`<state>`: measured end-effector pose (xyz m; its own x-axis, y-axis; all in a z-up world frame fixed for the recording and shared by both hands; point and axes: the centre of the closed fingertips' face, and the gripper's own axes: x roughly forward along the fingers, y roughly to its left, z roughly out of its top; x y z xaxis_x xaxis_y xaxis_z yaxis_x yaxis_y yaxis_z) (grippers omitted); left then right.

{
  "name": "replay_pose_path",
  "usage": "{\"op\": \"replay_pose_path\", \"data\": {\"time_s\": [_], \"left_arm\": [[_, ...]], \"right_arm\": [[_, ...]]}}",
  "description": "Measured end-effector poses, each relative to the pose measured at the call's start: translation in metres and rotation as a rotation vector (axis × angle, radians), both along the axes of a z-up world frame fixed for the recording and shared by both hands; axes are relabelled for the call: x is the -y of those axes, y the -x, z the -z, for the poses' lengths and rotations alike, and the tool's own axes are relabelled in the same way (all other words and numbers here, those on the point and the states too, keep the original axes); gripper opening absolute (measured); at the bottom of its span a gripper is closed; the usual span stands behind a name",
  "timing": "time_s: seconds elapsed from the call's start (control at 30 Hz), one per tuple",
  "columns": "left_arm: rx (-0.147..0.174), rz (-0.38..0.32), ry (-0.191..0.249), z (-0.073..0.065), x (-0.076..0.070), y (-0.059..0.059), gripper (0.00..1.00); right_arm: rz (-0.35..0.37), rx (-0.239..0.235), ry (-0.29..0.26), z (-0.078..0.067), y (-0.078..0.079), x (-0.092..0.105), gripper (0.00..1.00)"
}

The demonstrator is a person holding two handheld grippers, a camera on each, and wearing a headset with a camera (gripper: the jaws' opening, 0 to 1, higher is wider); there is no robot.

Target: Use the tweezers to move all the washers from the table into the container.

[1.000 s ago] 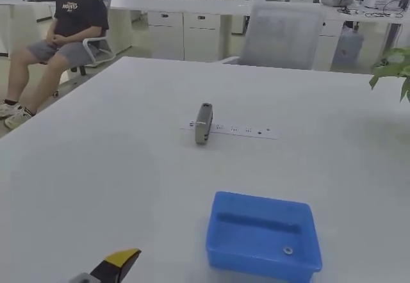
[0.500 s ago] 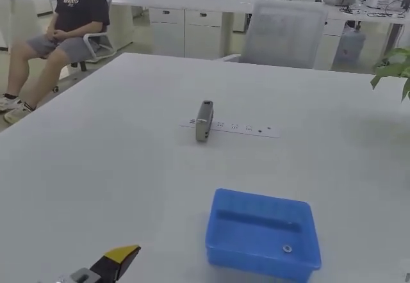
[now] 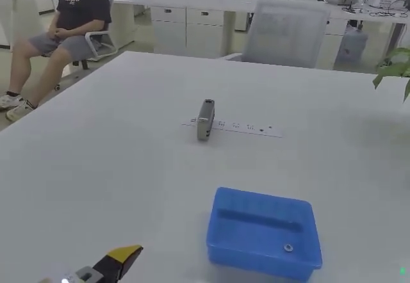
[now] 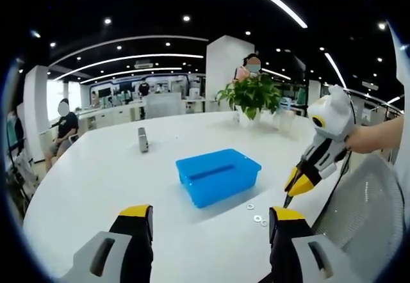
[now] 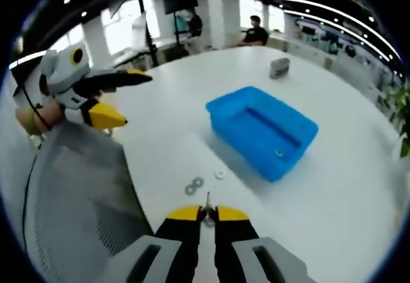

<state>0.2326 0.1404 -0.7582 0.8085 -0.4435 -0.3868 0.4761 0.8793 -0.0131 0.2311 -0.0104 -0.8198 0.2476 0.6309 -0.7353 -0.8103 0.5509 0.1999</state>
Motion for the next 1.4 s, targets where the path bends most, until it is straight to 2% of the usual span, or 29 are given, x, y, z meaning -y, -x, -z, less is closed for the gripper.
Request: {"op": "replay_pose_path", "data": {"time_s": [0.07, 0.23, 0.37, 0.47, 0.6, 0.67, 0.83, 0.9, 1.0, 1.1, 1.4], "left_arm": [[-0.003, 0.0, -0.005, 0.001, 0.0, 0.0, 0.74], [-0.007, -0.002, -0.007, 0.002, -0.001, 0.001, 0.74], [-0.01, 0.001, -0.014, 0.003, -0.001, 0.001, 0.73], [-0.014, 0.004, -0.019, 0.004, 0.0, 0.001, 0.73], [-0.016, 0.004, -0.025, 0.004, -0.001, 0.002, 0.73], [-0.015, 0.003, -0.028, 0.004, -0.001, 0.002, 0.72], [-0.015, 0.002, -0.031, 0.004, -0.002, 0.002, 0.72], [-0.014, 0.002, -0.033, 0.004, -0.002, 0.002, 0.72], [-0.013, -0.001, -0.038, 0.004, -0.003, 0.002, 0.72], [-0.013, -0.002, -0.039, 0.005, -0.003, 0.002, 0.72], [-0.016, 0.002, -0.048, 0.006, -0.003, 0.002, 0.71]], "right_arm": [[0.045, -0.045, -0.033, 0.002, -0.002, 0.002, 0.04], [0.004, -0.017, -0.005, 0.001, 0.001, -0.001, 0.04], [-0.011, -0.019, -0.002, 0.002, 0.007, -0.005, 0.04], [-0.065, 0.026, 0.043, 0.002, 0.011, -0.006, 0.04], [-0.11, 0.046, 0.04, 0.004, 0.029, -0.014, 0.04], [-0.111, 0.056, 0.04, 0.005, 0.033, -0.017, 0.04], [-0.15, 0.124, 0.058, 0.003, 0.042, -0.019, 0.04], [-0.144, 0.142, 0.054, 0.003, 0.043, -0.016, 0.04], [-0.066, 0.12, -0.005, 0.002, 0.04, -0.013, 0.04], [-0.005, 0.068, -0.046, 0.002, 0.035, -0.009, 0.04], [-0.014, 0.067, -0.051, 0.002, 0.037, -0.008, 0.04]]}}
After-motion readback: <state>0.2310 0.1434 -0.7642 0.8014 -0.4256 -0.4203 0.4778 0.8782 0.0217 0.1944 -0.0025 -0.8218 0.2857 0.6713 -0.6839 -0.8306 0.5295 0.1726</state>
